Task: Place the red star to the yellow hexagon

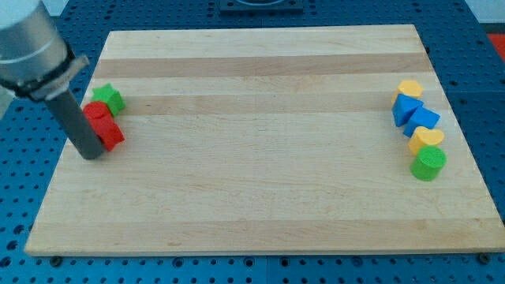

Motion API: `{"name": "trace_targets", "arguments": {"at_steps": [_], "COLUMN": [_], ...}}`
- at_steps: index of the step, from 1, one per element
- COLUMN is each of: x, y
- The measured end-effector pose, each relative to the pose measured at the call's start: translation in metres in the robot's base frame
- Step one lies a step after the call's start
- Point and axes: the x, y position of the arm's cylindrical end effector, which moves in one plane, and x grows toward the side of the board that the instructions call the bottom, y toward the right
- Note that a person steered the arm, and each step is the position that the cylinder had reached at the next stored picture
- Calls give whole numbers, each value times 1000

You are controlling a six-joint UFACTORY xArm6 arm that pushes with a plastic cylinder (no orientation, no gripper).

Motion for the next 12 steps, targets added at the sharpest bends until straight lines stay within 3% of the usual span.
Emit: {"name": "trace_targets", "arguments": {"at_steps": [2,3,4,5,6,8,9,10,11,12], "x": [13,-9,-21,-21,-20,-18,-46,-68,-84,-75], "y": [-45,-41,29,136,158,33,78,188,245,234]}}
